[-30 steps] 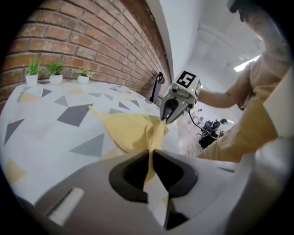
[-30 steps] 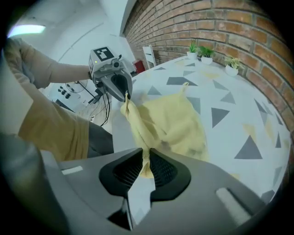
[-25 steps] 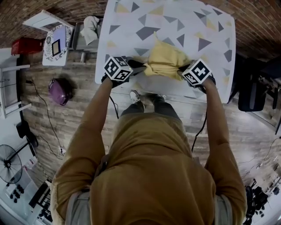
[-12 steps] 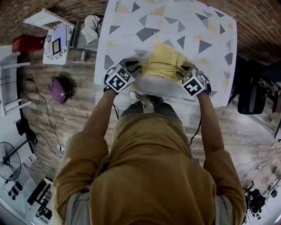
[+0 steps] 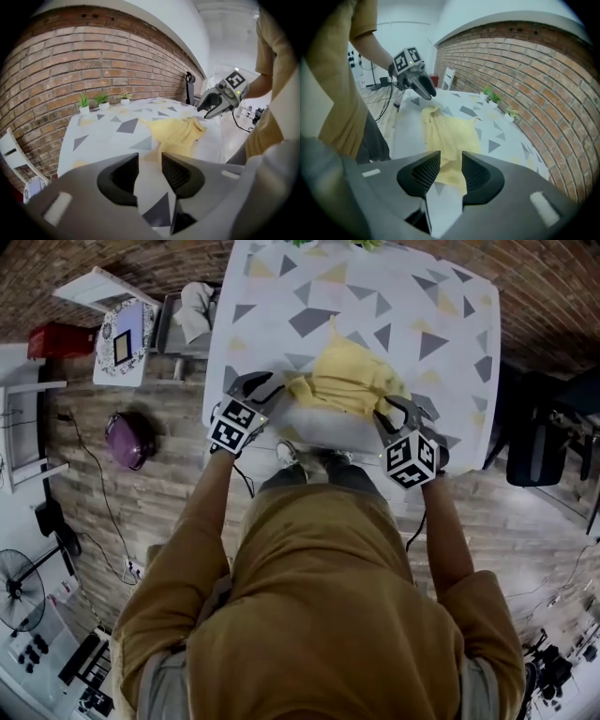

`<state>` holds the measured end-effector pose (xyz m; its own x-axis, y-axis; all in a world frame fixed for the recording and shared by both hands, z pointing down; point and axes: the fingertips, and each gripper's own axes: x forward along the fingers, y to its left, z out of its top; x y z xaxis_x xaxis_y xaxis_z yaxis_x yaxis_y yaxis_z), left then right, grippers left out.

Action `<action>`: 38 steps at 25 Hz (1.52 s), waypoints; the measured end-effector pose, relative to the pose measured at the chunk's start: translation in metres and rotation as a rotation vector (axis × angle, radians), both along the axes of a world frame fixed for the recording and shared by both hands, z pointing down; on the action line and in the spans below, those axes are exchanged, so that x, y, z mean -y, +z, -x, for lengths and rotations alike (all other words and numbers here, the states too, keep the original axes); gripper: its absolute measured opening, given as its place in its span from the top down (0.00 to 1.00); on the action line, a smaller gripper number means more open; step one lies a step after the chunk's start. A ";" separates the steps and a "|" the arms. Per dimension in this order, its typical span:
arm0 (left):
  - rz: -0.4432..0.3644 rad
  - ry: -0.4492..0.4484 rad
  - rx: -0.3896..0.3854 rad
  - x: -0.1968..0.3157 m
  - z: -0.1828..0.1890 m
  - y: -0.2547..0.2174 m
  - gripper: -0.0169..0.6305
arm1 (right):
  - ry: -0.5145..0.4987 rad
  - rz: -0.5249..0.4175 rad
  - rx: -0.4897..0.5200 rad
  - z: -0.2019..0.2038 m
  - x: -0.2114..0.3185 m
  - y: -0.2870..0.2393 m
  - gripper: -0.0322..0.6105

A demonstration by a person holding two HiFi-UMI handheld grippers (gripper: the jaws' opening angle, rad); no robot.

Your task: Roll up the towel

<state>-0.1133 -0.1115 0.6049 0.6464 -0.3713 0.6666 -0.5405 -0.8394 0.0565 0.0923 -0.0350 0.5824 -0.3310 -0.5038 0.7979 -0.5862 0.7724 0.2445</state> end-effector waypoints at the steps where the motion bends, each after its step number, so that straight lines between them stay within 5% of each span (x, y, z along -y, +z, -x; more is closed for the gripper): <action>1: -0.027 0.027 0.010 -0.004 -0.003 -0.005 0.73 | -0.029 0.000 0.002 0.011 -0.007 0.004 0.76; 6: -0.175 0.221 0.075 -0.033 -0.031 -0.022 0.73 | -0.069 0.007 -0.016 0.038 -0.023 0.026 0.76; 11: -0.186 0.515 0.160 -0.061 -0.063 0.004 0.72 | -0.088 0.041 -0.090 0.034 -0.020 0.042 0.75; 22: -0.196 0.746 0.261 -0.063 -0.073 0.027 0.59 | -0.087 0.089 -0.178 0.009 -0.014 0.049 0.76; 32: -0.124 0.676 0.243 -0.063 -0.067 0.041 0.61 | -0.080 0.111 -0.214 0.008 -0.020 0.061 0.77; 38: -0.117 0.602 0.233 -0.067 -0.057 0.042 0.73 | -0.055 0.113 -0.221 0.011 -0.030 0.064 0.89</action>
